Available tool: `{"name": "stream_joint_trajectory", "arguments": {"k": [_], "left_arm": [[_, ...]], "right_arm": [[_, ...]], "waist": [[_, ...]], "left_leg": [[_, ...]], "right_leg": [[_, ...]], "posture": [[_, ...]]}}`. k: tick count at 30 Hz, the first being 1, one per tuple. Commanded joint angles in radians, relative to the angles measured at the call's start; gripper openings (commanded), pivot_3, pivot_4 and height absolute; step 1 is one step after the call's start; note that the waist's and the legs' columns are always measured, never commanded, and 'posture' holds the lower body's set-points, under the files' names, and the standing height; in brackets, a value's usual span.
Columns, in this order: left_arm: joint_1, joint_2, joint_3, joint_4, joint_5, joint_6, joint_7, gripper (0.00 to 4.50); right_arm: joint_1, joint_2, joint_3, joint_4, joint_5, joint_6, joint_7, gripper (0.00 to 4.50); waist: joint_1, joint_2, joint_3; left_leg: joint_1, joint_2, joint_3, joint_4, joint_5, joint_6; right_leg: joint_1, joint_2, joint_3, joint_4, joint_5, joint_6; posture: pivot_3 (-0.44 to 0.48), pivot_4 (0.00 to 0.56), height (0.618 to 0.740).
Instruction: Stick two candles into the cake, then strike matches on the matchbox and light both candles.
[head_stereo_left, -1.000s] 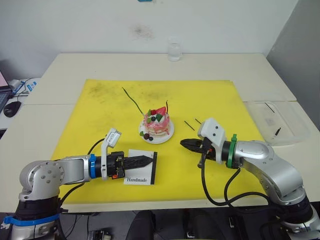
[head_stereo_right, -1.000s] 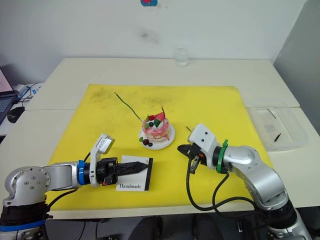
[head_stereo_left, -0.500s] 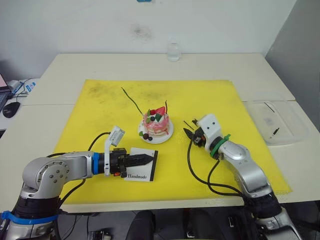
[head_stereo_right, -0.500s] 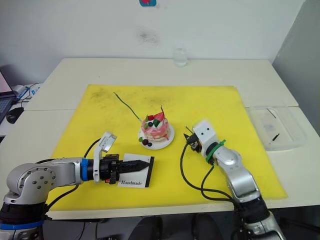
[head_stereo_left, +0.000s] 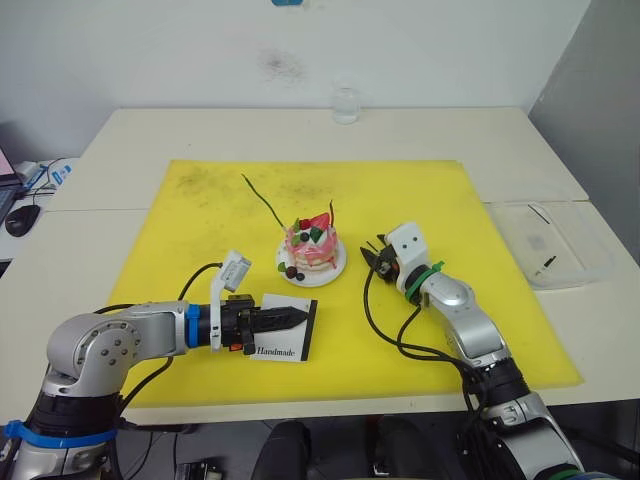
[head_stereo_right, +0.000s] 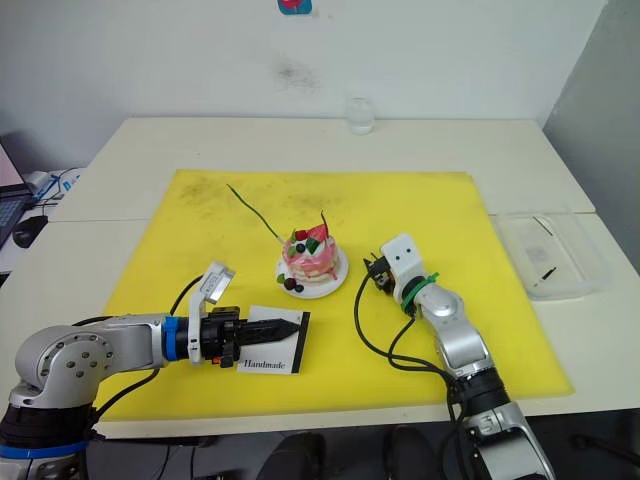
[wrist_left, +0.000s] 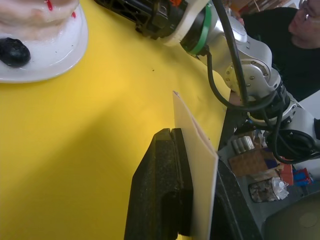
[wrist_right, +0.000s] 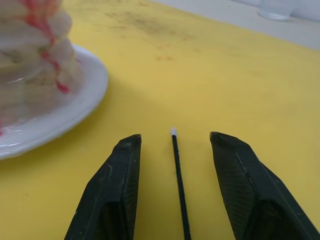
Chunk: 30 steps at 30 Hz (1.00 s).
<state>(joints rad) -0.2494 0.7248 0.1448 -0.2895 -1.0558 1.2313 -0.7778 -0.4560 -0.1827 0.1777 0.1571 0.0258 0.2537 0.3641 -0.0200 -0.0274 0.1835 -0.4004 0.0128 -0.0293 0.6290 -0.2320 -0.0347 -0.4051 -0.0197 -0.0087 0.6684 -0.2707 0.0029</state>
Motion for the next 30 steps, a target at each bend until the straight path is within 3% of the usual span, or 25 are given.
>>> {"name": "stream_joint_trajectory", "arguments": {"k": [1, 7, 9, 14, 24, 30], "left_arm": [[-0.012, 0.004, 0.013, -0.028, -0.009, -0.018, -0.009, 0.00], [-0.003, 0.002, 0.019, -0.037, -0.016, -0.014, 0.001, 0.00], [0.001, 0.002, 0.019, -0.039, -0.016, -0.014, 0.002, 0.00], [0.005, 0.002, 0.019, -0.041, -0.013, -0.014, 0.004, 0.00], [-0.002, 0.001, 0.015, -0.029, -0.003, -0.018, 0.006, 0.00], [-0.013, -0.010, 0.023, -0.027, -0.015, -0.012, 0.021, 0.00]], "right_arm": [[-0.027, 0.007, -0.022, 0.020, 0.003, -0.001, -0.005, 2.25], [-0.026, 0.010, -0.010, 0.006, 0.002, 0.075, 0.005, 2.09], [-0.020, 0.015, -0.004, -0.010, 0.001, 0.112, 0.003, 1.66], [-0.020, 0.034, -0.002, -0.055, -0.013, 0.181, -0.030, 0.04], [-0.016, 0.083, -0.022, -0.195, 0.040, 0.307, -0.047, 0.04], [0.015, 0.015, -0.022, -0.391, 0.083, 0.409, 0.011, 0.04]], "waist": [[-0.002, 0.000, 0.000], [-0.005, 0.000, 0.000], [-0.005, 0.000, 0.000], [-0.006, 0.000, 0.000], [-0.007, 0.000, 0.000], [-0.006, 0.000, 0.000]], "left_leg": [[0.000, 0.000, 0.000, 0.000, 0.000, 0.000], [0.003, 0.000, 0.001, 0.001, 0.000, 0.000], [0.003, 0.000, 0.000, 0.001, 0.001, 0.000], [0.004, 0.000, 0.001, 0.001, 0.001, 0.000], [0.004, 0.000, 0.001, 0.001, 0.001, 0.000], [0.003, 0.000, 0.000, 0.001, 0.001, 0.000]], "right_leg": [[0.000, 0.000, 0.000, 0.001, 0.000, 0.000], [0.000, 0.000, 0.001, 0.008, 0.000, -0.001], [0.000, 0.000, 0.001, 0.009, -0.001, -0.001], [0.000, 0.000, 0.001, 0.010, -0.001, -0.001], [-0.001, 0.000, 0.001, 0.010, -0.001, -0.001], [-0.001, 0.000, 0.001, 0.010, -0.001, -0.001]], "posture": [[0.000, 0.150, 0.740], [0.000, 0.150, 0.740], [0.000, 0.150, 0.740], [0.000, 0.150, 0.740], [0.000, 0.150, 0.740], [0.000, 0.150, 0.740]]}}
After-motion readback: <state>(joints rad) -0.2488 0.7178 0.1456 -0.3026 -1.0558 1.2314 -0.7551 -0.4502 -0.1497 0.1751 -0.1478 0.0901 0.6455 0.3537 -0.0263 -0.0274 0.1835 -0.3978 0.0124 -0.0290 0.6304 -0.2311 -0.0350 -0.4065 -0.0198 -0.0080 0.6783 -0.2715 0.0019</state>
